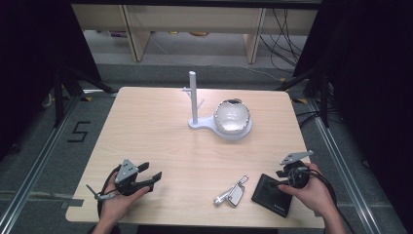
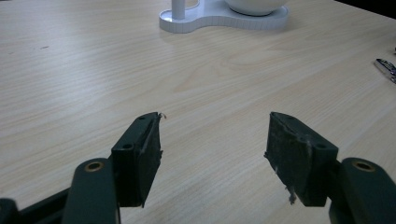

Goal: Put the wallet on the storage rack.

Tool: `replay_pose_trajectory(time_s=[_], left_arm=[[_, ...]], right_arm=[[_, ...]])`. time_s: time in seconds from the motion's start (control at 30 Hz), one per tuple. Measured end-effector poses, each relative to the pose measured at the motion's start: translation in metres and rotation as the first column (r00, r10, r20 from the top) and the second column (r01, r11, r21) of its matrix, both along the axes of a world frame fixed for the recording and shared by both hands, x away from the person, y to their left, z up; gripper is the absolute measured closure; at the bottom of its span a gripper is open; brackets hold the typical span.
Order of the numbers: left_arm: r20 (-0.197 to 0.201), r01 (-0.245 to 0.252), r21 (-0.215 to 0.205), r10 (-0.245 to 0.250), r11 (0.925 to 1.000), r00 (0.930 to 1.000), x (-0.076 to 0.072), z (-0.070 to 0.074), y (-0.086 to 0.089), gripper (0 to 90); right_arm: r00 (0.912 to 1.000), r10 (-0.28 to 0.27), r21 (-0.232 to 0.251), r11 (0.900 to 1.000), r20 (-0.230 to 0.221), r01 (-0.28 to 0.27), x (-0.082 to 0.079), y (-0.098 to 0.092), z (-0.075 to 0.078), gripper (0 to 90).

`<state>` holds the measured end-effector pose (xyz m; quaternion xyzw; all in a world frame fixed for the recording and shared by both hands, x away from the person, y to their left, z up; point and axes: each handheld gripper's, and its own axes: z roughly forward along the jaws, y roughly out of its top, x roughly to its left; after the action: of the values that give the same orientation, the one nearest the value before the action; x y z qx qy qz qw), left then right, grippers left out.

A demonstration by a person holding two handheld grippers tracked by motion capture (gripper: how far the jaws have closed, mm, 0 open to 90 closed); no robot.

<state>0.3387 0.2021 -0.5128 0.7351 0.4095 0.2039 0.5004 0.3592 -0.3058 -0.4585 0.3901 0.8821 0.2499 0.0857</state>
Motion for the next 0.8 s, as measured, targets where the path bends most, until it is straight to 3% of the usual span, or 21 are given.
replay_pose_trajectory(time_s=[0.1,0.13,0.17,0.37,0.4,0.43,0.53,0.6,0.63,0.8], left_arm=[[0.002,0.008,0.002,-0.008,1.0,1.0,0.002,0.001,-0.003,35.1],[0.003,0.011,0.005,-0.011,0.9999,0.9999,0.003,0.001,-0.004,35.1],[0.003,0.015,0.006,-0.015,0.9999,0.9999,0.003,0.002,-0.006,35.1],[-0.001,0.049,0.008,-0.049,0.9988,0.9988,0.008,0.006,-0.017,35.1],[-0.001,0.064,0.004,-0.064,0.9979,0.9979,0.01,0.005,-0.021,35.1],[-0.001,0.064,0.004,-0.064,0.9979,0.9979,0.01,0.005,-0.021,35.1],[-0.003,0.086,-0.005,-0.086,0.9963,0.9963,0.011,0.005,-0.026,35.2],[-0.003,0.085,0.0,-0.085,0.9964,0.9964,0.01,0.005,-0.027,35.2],[-0.002,0.088,0.007,-0.088,0.9961,0.9961,0.01,0.005,-0.028,35.2],[-0.001,0.09,-0.009,-0.09,0.9959,0.996,0.009,0.005,-0.027,35.2]], right_arm=[[0.9932,0.107,-0.06,0.992,-0.047,-0.11,0.003,0.004,0.003,45.1],[0.9932,0.107,-0.06,0.992,-0.047,-0.11,0.003,0.004,0.003,45.1],[0.9852,0.154,-0.086,0.983,-0.075,-0.16,0.006,0.005,0.004,45.0],[0.9698,0.205,-0.133,0.966,-0.132,-0.222,0.012,0.009,0.005,43.8],[0.9613,0.233,-0.149,0.956,-0.147,-0.254,0.015,0.011,0.006,43.2],[0.9613,0.233,-0.149,0.956,-0.147,-0.254,0.015,0.011,0.006,43.2],[0.9494,0.256,-0.172,0.942,-0.182,-0.287,0.023,0.014,0.007,42.2],[0.9489,0.255,-0.181,0.94,-0.187,-0.288,0.026,0.014,0.008,42.1],[0.9426,0.268,-0.19,0.933,-0.199,-0.306,0.03,0.016,0.01,41.2],[0.9413,0.261,-0.185,0.935,-0.214,-0.302,0.036,0.017,0.012,41.0]])
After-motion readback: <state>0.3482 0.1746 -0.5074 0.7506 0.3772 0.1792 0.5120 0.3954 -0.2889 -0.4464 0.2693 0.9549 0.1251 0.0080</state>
